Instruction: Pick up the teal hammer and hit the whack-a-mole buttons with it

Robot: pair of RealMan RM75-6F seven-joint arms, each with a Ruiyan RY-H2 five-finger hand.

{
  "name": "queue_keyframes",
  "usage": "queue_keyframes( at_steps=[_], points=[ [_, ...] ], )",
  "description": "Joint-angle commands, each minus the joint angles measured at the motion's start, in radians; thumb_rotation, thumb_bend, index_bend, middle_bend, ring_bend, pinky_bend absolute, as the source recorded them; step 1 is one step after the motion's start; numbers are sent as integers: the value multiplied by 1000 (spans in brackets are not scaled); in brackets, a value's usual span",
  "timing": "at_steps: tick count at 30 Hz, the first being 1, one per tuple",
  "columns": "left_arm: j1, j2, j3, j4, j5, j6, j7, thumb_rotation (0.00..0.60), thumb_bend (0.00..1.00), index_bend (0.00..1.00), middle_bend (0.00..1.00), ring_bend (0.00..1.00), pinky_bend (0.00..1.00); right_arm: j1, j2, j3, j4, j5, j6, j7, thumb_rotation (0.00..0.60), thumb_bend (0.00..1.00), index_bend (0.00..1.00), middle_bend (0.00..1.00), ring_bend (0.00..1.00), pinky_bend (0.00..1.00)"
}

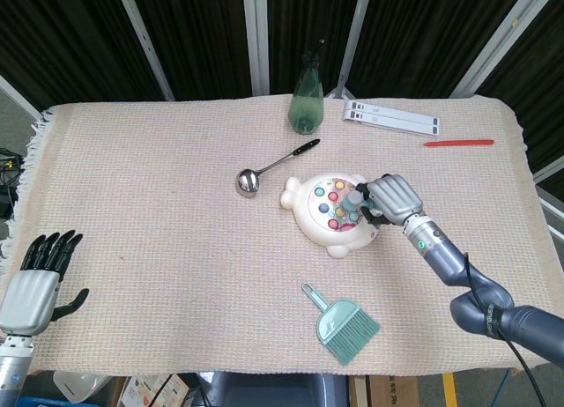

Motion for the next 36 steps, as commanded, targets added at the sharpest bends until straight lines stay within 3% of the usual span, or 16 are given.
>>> queue_keyframes(
  at_steps=[1, 22, 36],
  points=[
    [-2, -1, 0, 1, -2, -5, 0, 600, 261, 0, 15, 0, 0, 15, 3, 7, -6, 14, -14, -18, 600, 873, 1000, 833, 664, 355],
    [-6, -8, 1, 19, -20, -19, -13, 600, 261, 0, 14, 0, 0, 81, -65, -32, 48, 151, -95, -171, 600, 873, 1000, 837, 669, 355],
    [-4, -12, 2, 35, -9, -7, -36, 600, 261, 0, 14, 0, 0, 32, 54, -20, -95, 164, 6, -182, 600, 875, 1000, 837, 670, 355]
  ],
)
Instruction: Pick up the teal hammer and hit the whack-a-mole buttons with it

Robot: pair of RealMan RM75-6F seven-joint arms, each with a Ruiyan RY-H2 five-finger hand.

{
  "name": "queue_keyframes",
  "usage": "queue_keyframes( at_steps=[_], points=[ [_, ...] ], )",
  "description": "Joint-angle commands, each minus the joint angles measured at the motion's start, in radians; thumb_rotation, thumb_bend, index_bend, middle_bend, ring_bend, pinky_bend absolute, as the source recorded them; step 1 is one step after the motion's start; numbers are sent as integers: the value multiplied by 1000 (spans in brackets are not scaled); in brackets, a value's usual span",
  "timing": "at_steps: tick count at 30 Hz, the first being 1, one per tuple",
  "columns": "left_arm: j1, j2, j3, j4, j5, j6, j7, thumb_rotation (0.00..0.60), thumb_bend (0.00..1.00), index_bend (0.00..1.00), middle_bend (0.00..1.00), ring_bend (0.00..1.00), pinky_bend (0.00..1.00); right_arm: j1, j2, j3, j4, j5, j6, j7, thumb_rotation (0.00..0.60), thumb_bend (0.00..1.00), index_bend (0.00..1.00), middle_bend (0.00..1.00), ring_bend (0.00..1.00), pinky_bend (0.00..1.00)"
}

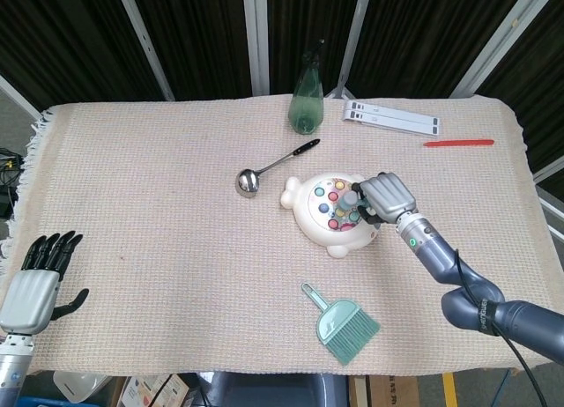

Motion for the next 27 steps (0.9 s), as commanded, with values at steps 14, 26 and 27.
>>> queue_keyframes(
  at_steps=[14, 26, 27],
  points=[
    [6, 6, 6, -19, 10, 12, 20, 600, 261, 0, 14, 0, 0, -162, 27, -104, 67, -63, 47, 134, 600, 875, 1000, 837, 670, 355],
    [12, 15, 10, -63, 15, 20, 70, 600, 261, 0, 14, 0, 0, -205, -54, -140, 254, -141, 0, 265, 600, 875, 943, 815, 594, 319],
    [13, 16, 11, -67, 16, 21, 73, 600, 261, 0, 14, 0, 0, -206, -60, -140, 267, -147, -3, 274, 600, 875, 920, 797, 578, 311]
  ],
)
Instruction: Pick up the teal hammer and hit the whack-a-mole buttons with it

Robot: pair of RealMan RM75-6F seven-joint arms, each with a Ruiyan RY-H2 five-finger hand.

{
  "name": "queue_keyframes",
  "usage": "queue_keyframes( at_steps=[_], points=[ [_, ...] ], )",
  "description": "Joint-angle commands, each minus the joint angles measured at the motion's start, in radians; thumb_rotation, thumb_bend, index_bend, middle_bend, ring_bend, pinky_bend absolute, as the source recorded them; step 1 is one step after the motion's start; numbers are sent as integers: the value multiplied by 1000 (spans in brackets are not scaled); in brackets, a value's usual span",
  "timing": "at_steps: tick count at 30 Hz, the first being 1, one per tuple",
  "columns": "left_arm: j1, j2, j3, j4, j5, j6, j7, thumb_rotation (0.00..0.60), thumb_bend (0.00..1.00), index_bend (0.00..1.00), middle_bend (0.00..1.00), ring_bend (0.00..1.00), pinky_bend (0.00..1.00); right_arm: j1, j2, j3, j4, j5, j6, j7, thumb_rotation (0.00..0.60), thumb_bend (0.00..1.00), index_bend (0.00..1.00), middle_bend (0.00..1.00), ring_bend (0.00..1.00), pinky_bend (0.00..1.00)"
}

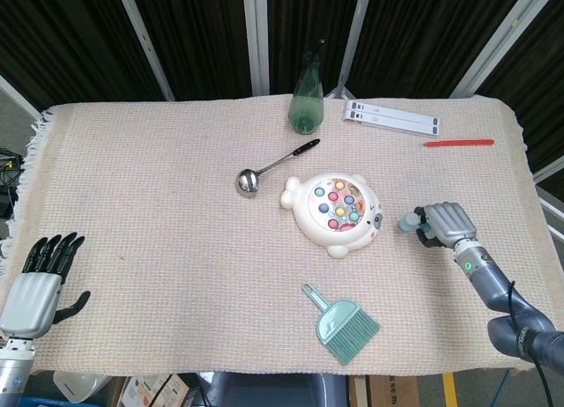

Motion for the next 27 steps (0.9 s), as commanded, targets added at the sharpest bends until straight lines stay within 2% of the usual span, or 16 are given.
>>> queue_keyframes(
  at_steps=[1, 19, 27],
  points=[
    [2, 3, 1, -8, 1, 3, 8, 600, 261, 0, 14, 0, 0, -9, -29, -9, 49, -27, -19, 36, 600, 876, 897, 780, 562, 301],
    [1, 4, -1, -13, -1, -2, 13, 600, 261, 0, 14, 0, 0, -33, -41, 1, 96, -53, -43, 111, 600, 602, 605, 580, 377, 199],
    [0, 5, -2, -15, -2, -2, 16, 600, 261, 0, 14, 0, 0, -37, -40, 8, 97, -48, -60, 115, 600, 570, 530, 534, 337, 179]
  ],
)
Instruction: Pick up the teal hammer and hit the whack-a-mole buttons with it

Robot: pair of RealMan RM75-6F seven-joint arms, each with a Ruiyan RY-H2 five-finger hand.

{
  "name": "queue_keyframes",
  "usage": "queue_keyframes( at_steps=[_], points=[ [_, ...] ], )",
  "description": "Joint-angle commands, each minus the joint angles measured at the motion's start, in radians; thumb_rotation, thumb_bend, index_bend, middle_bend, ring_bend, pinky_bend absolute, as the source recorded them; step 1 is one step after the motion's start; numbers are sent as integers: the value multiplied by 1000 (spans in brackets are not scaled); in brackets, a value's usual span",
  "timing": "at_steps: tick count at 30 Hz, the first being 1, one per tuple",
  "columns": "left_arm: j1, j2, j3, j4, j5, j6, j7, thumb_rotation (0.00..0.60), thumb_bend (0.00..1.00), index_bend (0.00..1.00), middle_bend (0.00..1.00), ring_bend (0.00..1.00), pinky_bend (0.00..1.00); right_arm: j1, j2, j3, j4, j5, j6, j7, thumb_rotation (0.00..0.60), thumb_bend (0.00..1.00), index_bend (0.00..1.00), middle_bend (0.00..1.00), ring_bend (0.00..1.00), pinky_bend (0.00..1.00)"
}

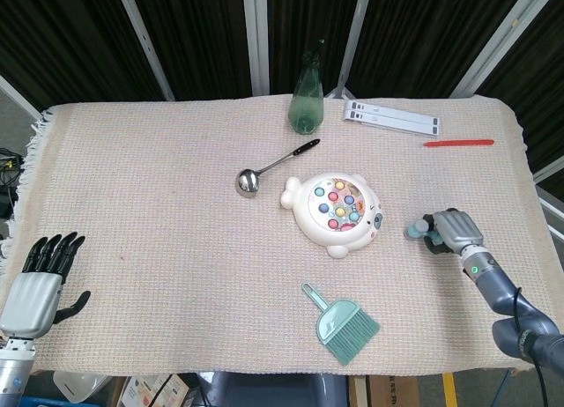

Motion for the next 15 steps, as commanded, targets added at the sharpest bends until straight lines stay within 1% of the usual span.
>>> queue_keyframes(
  at_steps=[1, 8, 10, 15],
  points=[
    [0, 0, 0, 0, 0, -1, 0, 600, 261, 0, 14, 0, 0, -1, 0, 2, 0, 1, -2, 2, 600, 553, 519, 529, 332, 175],
    [-1, -2, -1, -1, -3, -2, 4, 600, 261, 0, 14, 0, 0, -2, 1, 6, 1, 6, -16, 4, 600, 451, 452, 502, 304, 152],
    [-1, -2, -2, -2, -3, -1, 4, 600, 260, 0, 14, 0, 0, -2, 1, 8, 1, 7, -18, 5, 600, 436, 439, 497, 298, 147],
    [-2, -2, -2, -2, -4, -4, 6, 600, 261, 0, 14, 0, 0, -2, 1, 12, 1, 10, -22, 2, 600, 436, 410, 483, 285, 138]
  ],
)
